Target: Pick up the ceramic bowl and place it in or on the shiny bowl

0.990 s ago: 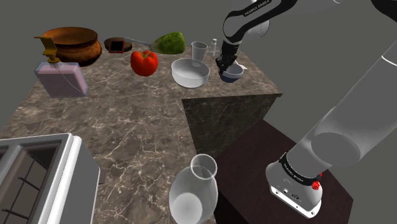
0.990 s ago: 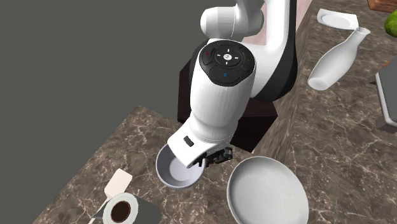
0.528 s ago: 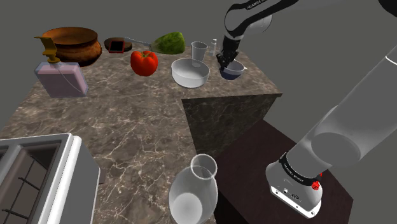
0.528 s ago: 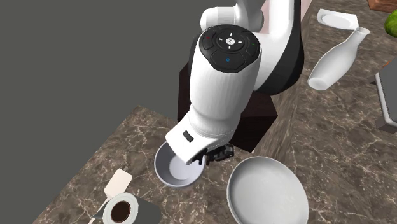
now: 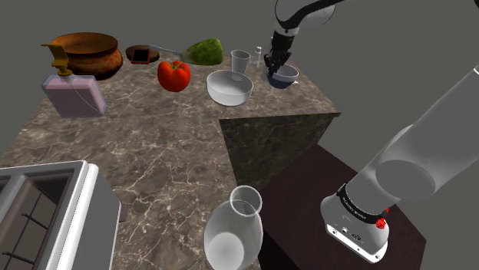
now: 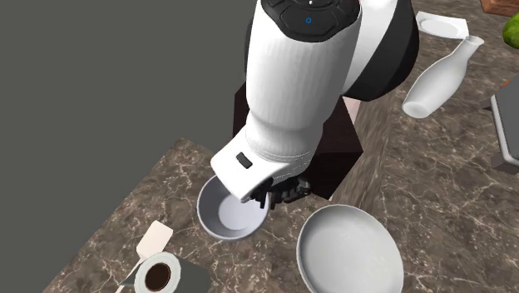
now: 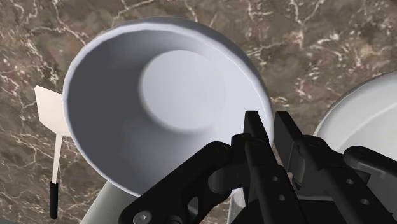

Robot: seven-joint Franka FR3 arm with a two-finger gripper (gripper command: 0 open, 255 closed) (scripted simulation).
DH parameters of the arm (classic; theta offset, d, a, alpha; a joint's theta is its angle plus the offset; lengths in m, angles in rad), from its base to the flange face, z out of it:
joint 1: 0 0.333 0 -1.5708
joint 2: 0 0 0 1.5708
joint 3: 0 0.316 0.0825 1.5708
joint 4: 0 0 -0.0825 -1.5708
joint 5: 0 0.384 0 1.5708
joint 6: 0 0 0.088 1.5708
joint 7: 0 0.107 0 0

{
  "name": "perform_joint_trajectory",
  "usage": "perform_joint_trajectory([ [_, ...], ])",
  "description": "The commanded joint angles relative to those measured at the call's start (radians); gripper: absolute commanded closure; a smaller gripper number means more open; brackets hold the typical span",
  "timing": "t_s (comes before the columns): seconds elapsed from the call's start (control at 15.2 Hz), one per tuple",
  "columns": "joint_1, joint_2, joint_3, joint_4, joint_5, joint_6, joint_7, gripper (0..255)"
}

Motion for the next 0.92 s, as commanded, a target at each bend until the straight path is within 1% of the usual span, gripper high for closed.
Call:
perform_joint_trajectory([
  [0.0,0.0,-0.01,0.0,0.018,-0.001,-0.027,0.0,255],
  [0.86,0.003,-0.057,0.005,0.143,-0.007,-0.199,-0.001,255],
])
